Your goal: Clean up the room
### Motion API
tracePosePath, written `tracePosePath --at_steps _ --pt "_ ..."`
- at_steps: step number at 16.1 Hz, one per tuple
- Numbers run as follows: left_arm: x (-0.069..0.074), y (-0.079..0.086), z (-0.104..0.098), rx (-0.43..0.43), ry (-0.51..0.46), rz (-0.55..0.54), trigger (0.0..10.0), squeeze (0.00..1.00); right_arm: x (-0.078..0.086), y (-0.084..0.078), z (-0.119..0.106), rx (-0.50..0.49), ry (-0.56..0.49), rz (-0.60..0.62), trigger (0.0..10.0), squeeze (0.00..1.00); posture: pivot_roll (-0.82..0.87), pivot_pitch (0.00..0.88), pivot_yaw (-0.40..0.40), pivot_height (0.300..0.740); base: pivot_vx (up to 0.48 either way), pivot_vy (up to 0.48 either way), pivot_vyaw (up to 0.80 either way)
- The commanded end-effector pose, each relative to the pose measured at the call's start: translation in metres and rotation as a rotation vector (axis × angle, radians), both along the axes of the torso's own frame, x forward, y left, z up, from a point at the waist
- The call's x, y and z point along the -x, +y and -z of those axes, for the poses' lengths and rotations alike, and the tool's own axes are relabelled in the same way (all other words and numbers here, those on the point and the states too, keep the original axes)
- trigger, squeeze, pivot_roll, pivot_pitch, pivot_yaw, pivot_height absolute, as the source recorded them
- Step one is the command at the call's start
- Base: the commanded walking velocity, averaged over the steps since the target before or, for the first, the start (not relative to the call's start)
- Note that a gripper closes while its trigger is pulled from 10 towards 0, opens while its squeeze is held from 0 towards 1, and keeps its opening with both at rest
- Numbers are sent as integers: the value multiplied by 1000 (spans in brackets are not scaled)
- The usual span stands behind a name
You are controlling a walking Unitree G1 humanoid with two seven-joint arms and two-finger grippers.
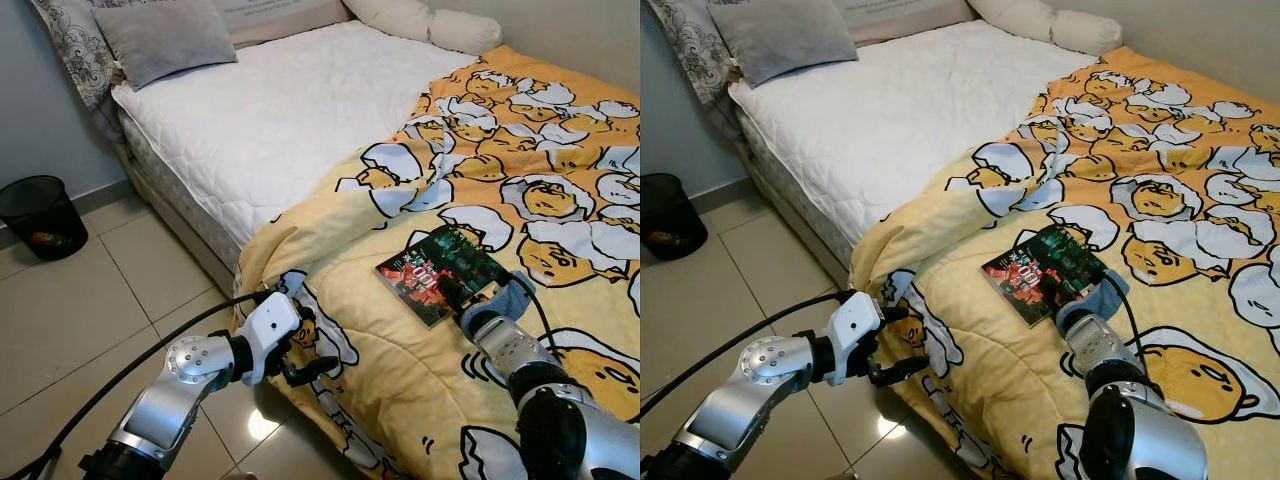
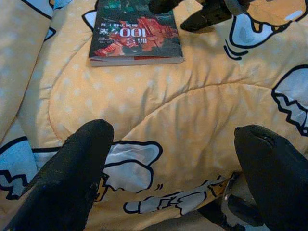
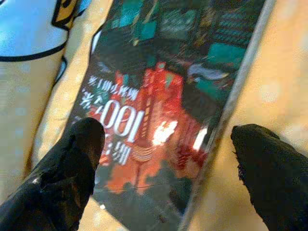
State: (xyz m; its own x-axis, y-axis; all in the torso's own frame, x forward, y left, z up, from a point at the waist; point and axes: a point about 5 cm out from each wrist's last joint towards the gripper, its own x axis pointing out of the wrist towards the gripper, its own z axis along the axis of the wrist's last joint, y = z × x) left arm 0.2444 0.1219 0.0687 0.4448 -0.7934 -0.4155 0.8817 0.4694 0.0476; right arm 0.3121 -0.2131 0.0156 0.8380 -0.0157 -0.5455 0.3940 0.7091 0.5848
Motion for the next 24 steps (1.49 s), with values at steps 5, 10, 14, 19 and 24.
tracePosePath --at_steps 5,10,14,19,24 --pt "3 8 -3 -24 9 25 10000 1000 0 11 2 -106 -50 15 10000 0 157 0 24 740 0 0 0" --pt "8 10 -2 -39 11 21 10000 1000 15 21 21 -169 92 55 10000 0 197 0 14 740 0 0 0" --pt "5 13 -5 -60 -29 -36 10000 1000 30 31 37 -147 170 61 10000 0 226 0 3 740 0 0 0" --pt "8 18 -8 -65 -47 -84 10000 1000 -4 40 4 -340 -78 157 10000 0 278 0 -7 740 0 0 0" --pt "12 24 -13 -63 -55 -111 10000 1000 -14 30 -10 -409 -173 252 10000 0 311 0 -15 740 0 0 0"
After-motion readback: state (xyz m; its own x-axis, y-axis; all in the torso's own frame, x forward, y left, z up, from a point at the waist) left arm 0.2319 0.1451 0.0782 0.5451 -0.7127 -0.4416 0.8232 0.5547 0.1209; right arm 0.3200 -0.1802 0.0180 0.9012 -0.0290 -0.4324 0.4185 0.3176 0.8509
